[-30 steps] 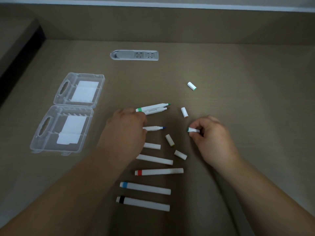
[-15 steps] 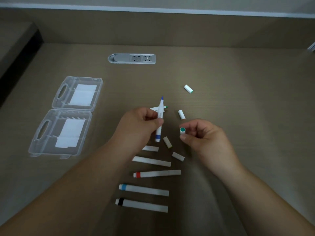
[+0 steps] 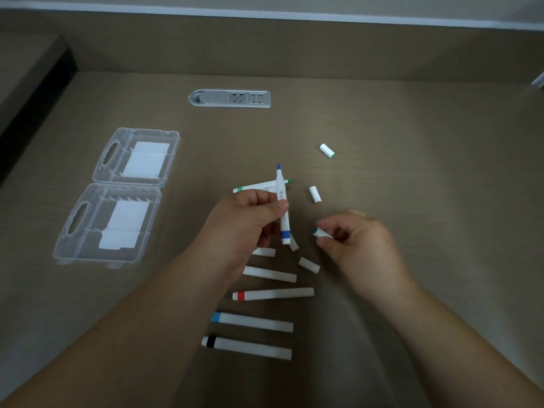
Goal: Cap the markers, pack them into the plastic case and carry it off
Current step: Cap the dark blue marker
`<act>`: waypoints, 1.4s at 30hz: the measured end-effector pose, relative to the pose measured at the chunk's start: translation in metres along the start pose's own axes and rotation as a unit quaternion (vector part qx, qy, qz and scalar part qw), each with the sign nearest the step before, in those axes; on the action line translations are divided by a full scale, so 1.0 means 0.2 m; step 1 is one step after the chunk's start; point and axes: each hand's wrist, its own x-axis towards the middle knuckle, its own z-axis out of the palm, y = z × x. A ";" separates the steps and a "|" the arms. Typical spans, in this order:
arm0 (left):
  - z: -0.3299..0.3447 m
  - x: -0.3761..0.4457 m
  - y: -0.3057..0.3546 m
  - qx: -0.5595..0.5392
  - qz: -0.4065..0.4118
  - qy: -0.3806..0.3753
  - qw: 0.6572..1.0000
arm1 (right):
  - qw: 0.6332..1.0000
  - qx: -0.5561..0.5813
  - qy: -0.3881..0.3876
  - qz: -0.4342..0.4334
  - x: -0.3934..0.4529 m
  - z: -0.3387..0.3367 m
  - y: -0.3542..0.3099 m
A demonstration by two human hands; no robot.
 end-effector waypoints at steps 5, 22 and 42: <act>-0.03 0.00 -0.02 -0.010 0.003 0.010 1.000 | 0.987 -0.150 -0.031 -0.054 0.02 0.04 0.03; -0.05 -0.03 -0.03 -0.037 -0.006 0.020 0.999 | 0.993 -0.082 -0.066 -0.044 -0.11 0.02 -0.04; 0.02 -0.05 0.00 -0.046 -0.021 0.004 0.999 | 0.951 0.257 -0.057 0.161 -0.11 0.01 -0.20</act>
